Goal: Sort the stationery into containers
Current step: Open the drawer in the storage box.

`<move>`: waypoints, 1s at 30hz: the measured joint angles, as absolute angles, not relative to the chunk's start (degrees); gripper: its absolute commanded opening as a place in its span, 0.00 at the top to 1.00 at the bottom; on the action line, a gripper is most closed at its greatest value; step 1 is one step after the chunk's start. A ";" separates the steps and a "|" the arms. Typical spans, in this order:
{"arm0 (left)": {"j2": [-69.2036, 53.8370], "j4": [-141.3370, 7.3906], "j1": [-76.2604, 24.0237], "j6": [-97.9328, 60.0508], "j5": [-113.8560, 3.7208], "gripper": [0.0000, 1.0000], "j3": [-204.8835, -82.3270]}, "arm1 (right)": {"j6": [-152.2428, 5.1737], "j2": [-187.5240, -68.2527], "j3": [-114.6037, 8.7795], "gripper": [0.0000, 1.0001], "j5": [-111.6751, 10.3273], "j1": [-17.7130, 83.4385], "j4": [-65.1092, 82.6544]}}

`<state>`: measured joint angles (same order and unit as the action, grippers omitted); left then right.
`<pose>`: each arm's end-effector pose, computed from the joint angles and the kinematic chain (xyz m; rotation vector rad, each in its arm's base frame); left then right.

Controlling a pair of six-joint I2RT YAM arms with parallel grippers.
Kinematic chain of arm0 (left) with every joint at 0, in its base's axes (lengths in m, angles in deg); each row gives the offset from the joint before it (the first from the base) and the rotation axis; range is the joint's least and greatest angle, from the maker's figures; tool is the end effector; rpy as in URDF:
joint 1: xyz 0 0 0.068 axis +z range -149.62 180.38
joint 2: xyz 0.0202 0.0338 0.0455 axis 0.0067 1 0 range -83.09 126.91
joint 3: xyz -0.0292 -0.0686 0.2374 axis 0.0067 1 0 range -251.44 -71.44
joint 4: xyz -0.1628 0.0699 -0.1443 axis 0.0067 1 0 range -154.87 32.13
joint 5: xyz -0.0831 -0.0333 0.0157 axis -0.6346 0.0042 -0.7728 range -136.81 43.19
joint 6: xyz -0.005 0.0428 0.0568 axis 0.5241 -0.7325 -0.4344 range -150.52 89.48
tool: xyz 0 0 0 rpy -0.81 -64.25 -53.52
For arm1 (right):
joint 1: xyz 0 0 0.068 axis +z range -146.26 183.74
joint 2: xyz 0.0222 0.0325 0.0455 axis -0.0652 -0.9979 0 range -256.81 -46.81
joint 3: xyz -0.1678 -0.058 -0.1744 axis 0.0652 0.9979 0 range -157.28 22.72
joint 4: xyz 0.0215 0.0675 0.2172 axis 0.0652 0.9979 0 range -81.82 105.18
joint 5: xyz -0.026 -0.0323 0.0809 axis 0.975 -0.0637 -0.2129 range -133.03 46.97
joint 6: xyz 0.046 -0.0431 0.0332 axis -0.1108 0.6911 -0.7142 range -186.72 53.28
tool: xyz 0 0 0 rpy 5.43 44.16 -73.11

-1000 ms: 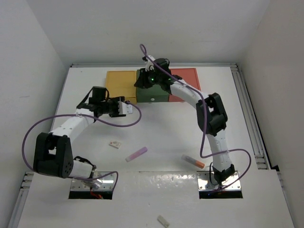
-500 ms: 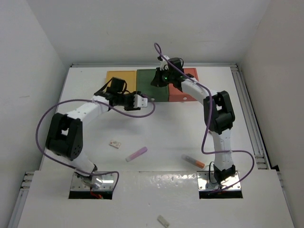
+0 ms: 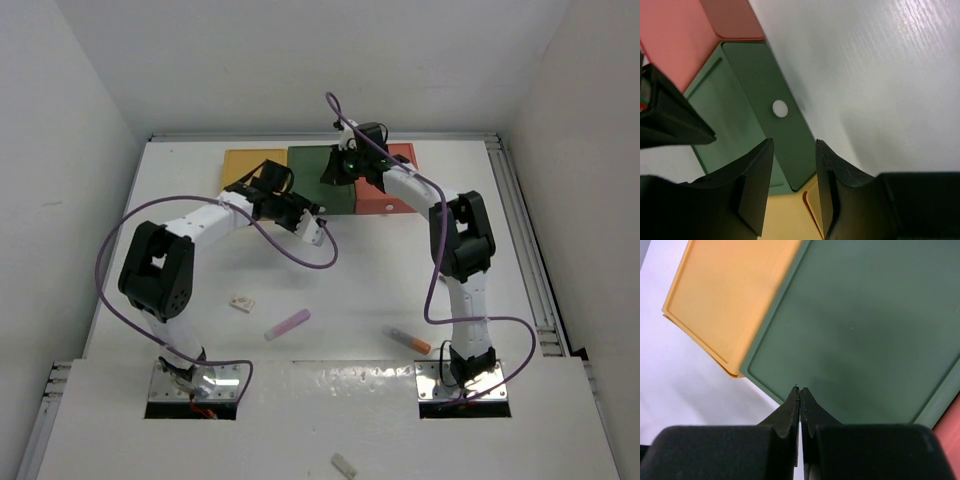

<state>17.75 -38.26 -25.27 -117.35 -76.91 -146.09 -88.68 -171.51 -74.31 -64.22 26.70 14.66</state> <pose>0.3071 -0.1800 0.2104 2.0505 1.1172 -0.1401 0.4300 0.2050 0.1938 -0.2412 2.2334 0.8392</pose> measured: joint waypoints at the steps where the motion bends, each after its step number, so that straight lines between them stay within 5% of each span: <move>1: 17.70 -39.44 -25.60 -118.31 -76.26 0.54 -145.30 | -88.85 -171.51 -74.31 1.00 -64.25 26.70 14.75; 9: 17.64 -51.13 -28.39 -113.70 -71.60 0.56 -138.46 | -89.55 -171.51 -74.31 1.00 -64.53 26.67 15.69; 21: -2.84 -64.22 -26.08 -37.57 -68.35 0.56 -131.25 | -90.77 -171.47 -72.06 1.00 -65.67 26.67 15.69; 23: -2.99 -64.31 -28.33 -25.79 -62.40 0.61 -131.88 | -90.75 -171.42 -71.80 1.00 -65.62 26.67 15.44; 30: 3.15 -58.06 -32.33 1.77 -49.35 0.54 -132.69 | -90.77 -171.29 -71.25 1.00 -65.05 26.67 14.64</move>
<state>3.15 -58.06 -32.33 1.77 -49.35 -132.69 -90.77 -171.29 -71.25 -65.05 26.67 14.64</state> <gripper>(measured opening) 0.455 0.002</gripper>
